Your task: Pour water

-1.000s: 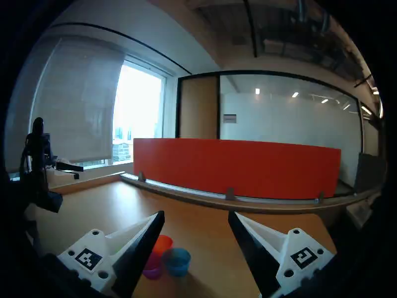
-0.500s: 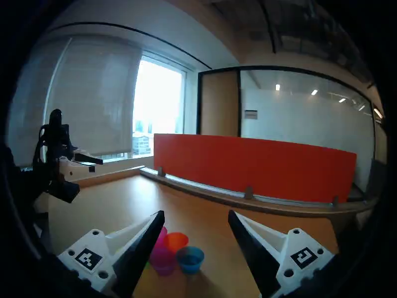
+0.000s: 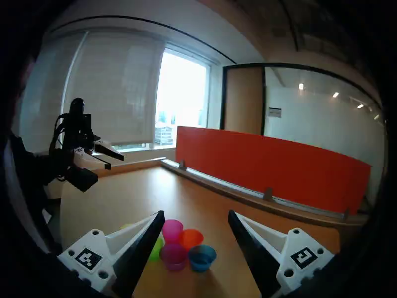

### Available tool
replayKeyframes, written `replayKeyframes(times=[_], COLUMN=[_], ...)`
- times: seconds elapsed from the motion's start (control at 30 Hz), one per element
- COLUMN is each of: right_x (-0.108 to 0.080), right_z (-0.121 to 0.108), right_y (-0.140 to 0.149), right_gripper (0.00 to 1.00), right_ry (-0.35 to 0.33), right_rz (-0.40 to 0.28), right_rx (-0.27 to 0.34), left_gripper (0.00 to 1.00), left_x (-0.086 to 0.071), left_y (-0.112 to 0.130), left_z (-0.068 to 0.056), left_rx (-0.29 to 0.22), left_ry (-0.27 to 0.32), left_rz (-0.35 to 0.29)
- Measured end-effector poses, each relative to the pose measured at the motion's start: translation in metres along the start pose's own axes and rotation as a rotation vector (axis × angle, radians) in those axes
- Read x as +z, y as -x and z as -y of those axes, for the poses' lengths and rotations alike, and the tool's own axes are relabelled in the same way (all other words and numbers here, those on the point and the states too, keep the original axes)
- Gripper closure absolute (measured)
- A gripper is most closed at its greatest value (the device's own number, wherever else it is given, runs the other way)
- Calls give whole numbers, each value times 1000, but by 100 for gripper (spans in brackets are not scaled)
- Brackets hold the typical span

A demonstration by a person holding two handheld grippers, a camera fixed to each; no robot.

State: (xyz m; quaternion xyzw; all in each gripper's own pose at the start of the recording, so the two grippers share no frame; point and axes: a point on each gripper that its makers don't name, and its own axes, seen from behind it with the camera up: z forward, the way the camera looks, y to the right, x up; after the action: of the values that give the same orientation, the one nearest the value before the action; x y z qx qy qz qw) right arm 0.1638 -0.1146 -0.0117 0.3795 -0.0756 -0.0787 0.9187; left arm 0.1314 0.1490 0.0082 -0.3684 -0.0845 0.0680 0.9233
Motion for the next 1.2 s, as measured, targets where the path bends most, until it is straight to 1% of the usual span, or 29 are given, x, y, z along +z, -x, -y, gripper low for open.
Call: replayKeyframes(times=[0.17, 0.4, 0.57, 0.67, 0.8, 0.9, 1.2], right_x=[0, 2, 4, 5, 5, 7, 10], right_z=[5, 5, 3, 3, 4, 2, 3], right_y=[3, 2, 3, 9, 17, 21, 32], right_gripper=[1, 1, 1, 1, 1, 1, 1], right_ry=[-49, -87, -98, -114, -145, -153, -191], right_rz=[38, 78, 97, 128, 185, 221, 302], right_rx=[-4, -2, -23, -33, -51, -71, -136], left_gripper=[16, 16, 16, 16, 16, 16, 16], left_x=[4, 12, 18, 22, 25, 27, 33], left_y=[4, 7, 8, 11, 17, 21, 31], left_z=[-8, -13, -11, -10, -13, -16, -22], left_rx=[10, 49, 65, 69, 79, 91, 109], left_ry=[50, 89, 103, 112, 134, 150, 192], left_rz=[25, 68, 90, 104, 128, 149, 201])
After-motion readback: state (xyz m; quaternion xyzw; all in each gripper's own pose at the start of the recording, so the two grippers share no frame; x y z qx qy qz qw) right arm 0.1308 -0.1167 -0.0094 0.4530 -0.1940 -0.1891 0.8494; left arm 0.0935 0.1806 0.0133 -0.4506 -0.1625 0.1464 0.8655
